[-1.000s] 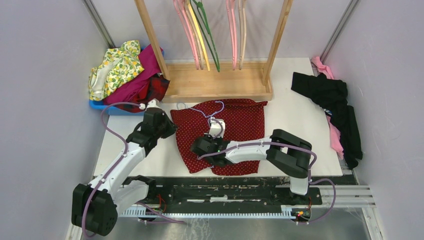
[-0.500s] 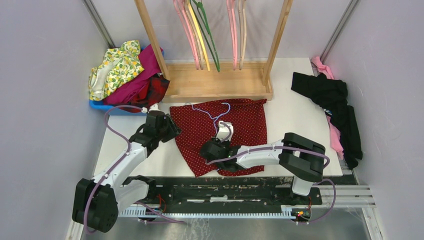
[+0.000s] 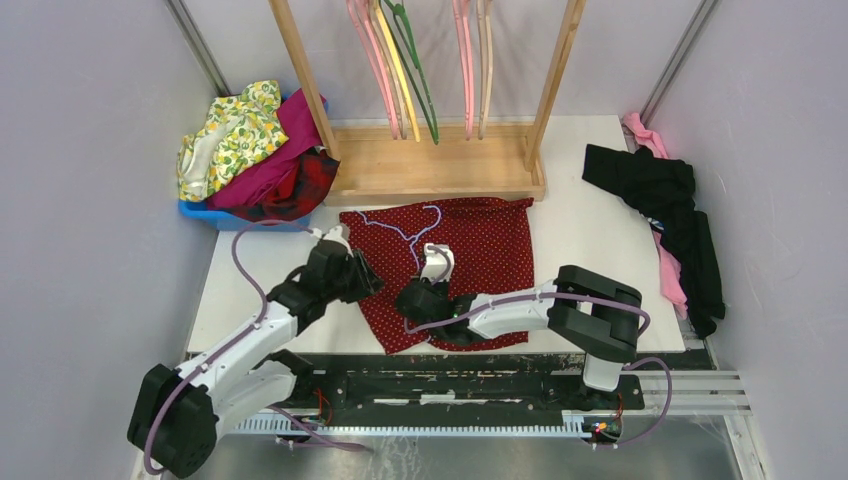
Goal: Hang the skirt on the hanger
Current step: Hang the skirt on the hanger.
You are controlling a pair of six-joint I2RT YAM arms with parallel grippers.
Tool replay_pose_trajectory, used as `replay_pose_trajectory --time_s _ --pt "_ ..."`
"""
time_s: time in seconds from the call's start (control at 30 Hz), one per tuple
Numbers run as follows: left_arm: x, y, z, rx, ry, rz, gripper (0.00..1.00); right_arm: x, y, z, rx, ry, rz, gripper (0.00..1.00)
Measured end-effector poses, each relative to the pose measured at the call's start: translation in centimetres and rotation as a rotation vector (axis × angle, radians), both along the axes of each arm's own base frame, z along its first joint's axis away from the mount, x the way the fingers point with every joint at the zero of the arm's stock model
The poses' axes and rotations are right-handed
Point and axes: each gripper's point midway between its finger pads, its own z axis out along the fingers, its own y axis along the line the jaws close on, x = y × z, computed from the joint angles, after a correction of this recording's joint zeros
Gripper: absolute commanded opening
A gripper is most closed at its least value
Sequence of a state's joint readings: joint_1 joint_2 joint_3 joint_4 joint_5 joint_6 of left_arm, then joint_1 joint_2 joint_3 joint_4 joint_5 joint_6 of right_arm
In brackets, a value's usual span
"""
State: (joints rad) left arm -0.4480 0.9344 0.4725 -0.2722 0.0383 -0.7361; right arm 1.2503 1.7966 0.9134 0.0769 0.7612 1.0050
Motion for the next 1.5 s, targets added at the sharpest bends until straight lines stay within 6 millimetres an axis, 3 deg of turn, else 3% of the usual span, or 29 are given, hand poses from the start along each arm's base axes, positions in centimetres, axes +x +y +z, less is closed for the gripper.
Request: replay_pose_trajectory --time_s 0.2,0.43,0.63,0.9,1.03,1.13,1.3,1.4,1.5 --pt "-3.6 -2.7 -2.9 0.003 0.057 -0.125 0.32 -0.3 -0.6 -0.6 0.011 -0.002 0.002 0.01" --pt "-5.8 -1.8 -6.2 0.012 0.11 -0.117 0.31 -0.5 -0.6 -0.5 0.037 -0.011 0.006 0.01" --pt "-5.9 -1.7 -6.2 -0.022 0.075 -0.104 0.31 -1.2 -2.9 -1.1 0.059 -0.025 -0.003 0.01" --pt "-5.9 -1.7 -6.2 -0.033 0.065 -0.1 0.3 -1.7 -7.0 -0.2 0.077 -0.069 -0.067 0.01" --pt "-5.9 -1.7 -6.2 -0.035 0.063 -0.1 0.29 -1.4 -8.0 0.2 0.055 -0.08 -0.121 0.01" --pt "-6.1 -1.6 -6.2 -0.039 0.061 -0.102 0.29 -1.1 -7.7 1.1 0.038 -0.083 -0.145 0.01" --pt "-6.6 -1.6 -6.1 -0.06 0.056 -0.101 0.28 -0.2 -5.1 2.8 0.041 -0.088 -0.168 0.01" --pt "-7.1 -1.5 -6.0 -0.073 0.061 -0.101 0.31 -0.1 -4.6 2.6 0.019 -0.079 -0.169 0.01" --pt "-7.4 -1.3 -5.6 -0.082 0.062 -0.098 0.4 -0.3 -4.9 2.0 -0.004 -0.069 -0.171 0.01"
